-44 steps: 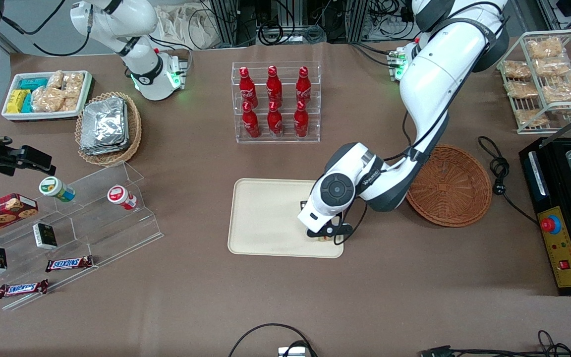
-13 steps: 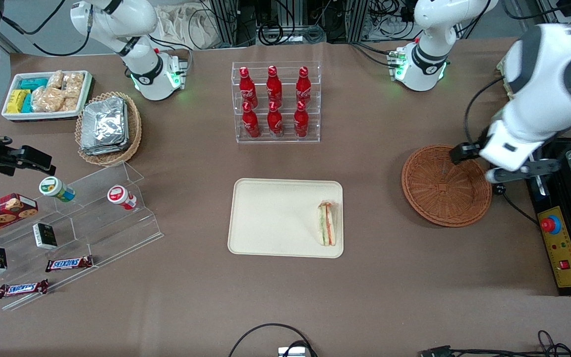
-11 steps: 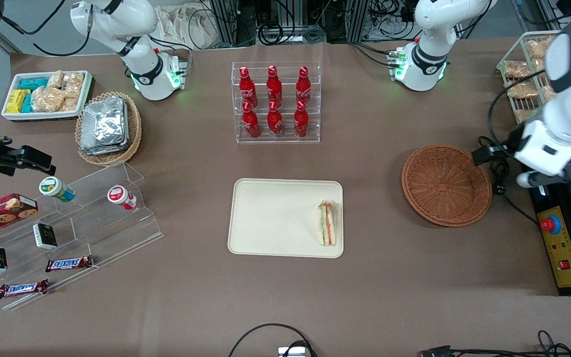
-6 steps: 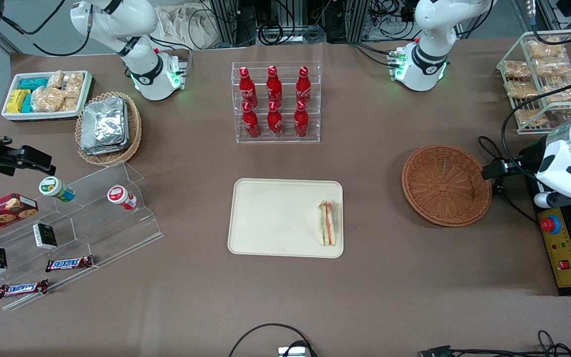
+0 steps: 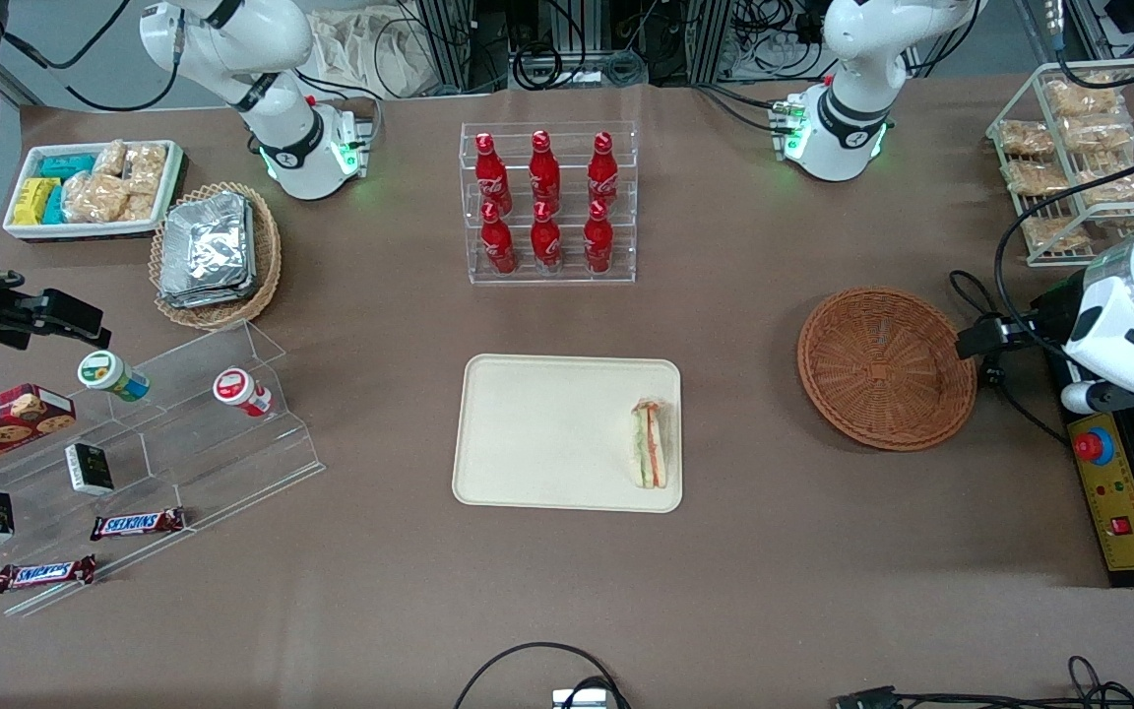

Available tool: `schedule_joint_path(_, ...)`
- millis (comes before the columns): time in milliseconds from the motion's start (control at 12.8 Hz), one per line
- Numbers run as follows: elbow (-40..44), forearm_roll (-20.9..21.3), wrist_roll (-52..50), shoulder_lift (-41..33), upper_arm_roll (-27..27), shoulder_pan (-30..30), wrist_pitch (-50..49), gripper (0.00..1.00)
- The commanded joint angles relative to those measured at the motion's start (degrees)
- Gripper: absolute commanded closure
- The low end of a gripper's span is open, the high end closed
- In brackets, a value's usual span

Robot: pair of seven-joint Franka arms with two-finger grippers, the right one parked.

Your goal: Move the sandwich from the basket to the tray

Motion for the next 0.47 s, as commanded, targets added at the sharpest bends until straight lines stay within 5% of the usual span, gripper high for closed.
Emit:
schedule_joint_path(0, 0.8, -2.0, -1.0, -1.4, 11.5, -9.3, 0.0, 0.00)
schedule_joint_path(392, -5.2, -7.2, -0.9, -6.1, 27.5, -22.4, 1.0, 0.00)
